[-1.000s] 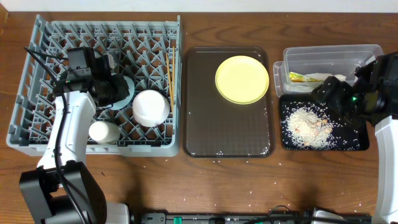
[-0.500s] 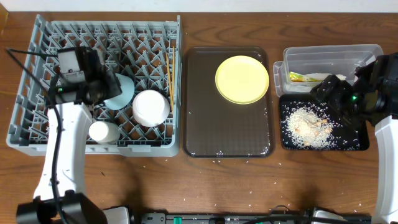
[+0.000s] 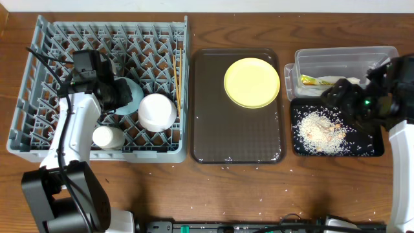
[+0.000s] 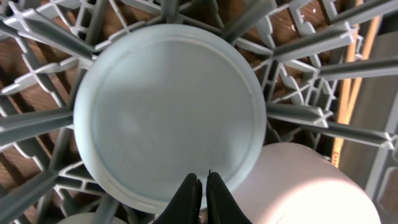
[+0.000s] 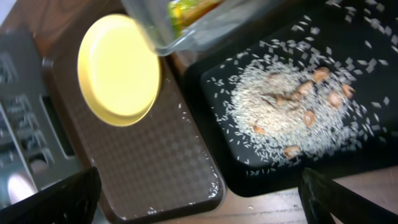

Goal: Sort waste into correct bins and load items into the dishwasher
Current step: 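Move both grippers to opposite edges of the yellow plate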

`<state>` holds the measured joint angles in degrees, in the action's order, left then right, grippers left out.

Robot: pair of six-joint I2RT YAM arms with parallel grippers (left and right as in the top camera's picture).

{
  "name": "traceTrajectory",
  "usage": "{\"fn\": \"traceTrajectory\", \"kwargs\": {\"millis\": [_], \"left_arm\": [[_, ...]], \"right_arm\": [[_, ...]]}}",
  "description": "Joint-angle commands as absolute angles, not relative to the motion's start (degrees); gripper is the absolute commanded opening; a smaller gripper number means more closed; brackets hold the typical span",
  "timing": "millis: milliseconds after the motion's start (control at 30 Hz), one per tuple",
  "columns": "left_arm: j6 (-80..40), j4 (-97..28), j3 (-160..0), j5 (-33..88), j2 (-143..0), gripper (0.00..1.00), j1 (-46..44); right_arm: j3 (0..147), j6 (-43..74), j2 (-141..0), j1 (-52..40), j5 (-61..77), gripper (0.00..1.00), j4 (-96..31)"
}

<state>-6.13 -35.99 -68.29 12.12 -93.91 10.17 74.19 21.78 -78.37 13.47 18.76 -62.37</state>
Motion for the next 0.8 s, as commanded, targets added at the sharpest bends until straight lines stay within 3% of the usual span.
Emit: {"fn": "traceTrajectory", "kwargs": {"millis": [0,67,267,333,400,500,633,700,767], "left_arm": [[-5.87,-36.88,-68.6,14.39,-90.52,0.08,10.15],[-6.26,-37.76,-68.9,14.39,-88.2,0.08,10.15],[-8.34,-41.98,-69.91,17.19,-77.71,0.31,10.15],[-8.93,-43.09,-69.91,19.59,-73.73,0.35,9.85],[-8.97,-44.23,-69.89,21.15,-70.06,0.41,8.99],[-9.08,-47.35,-69.89,22.11,-65.28,0.52,6.13],[-9.06,-50.54,-69.87,23.4,-62.76,0.65,0.25],[-9.08,-50.94,-69.87,25.52,-62.78,0.77,-2.96],[-9.08,-50.89,-69.65,26.83,-63.07,0.8,-6.59]], "right_arm": [[74.46,16.19,-78.24,8.34,21.23,0.99,-61.17],[74.46,16.23,-78.24,5.5,21.28,0.99,-59.11],[74.41,12.1,-79.53,-5.98,19.49,0.91,-54.68],[74.24,13.1,-80.88,-10.15,14.72,0.81,-53.3],[74.24,15.29,-82.54,-13.82,12.49,0.89,-51.53],[74.24,16.38,-84.2,-18.11,13.32,0.73,-48.6],[74.24,33.5,-87.26,-19.31,6.0,0.7,-45.63],[74.24,39.68,-90.48,-18.87,3.77,0.7,-45.21],[74.22,43.33,-94.48,-18.76,3.66,0.71,-43.97]]}}
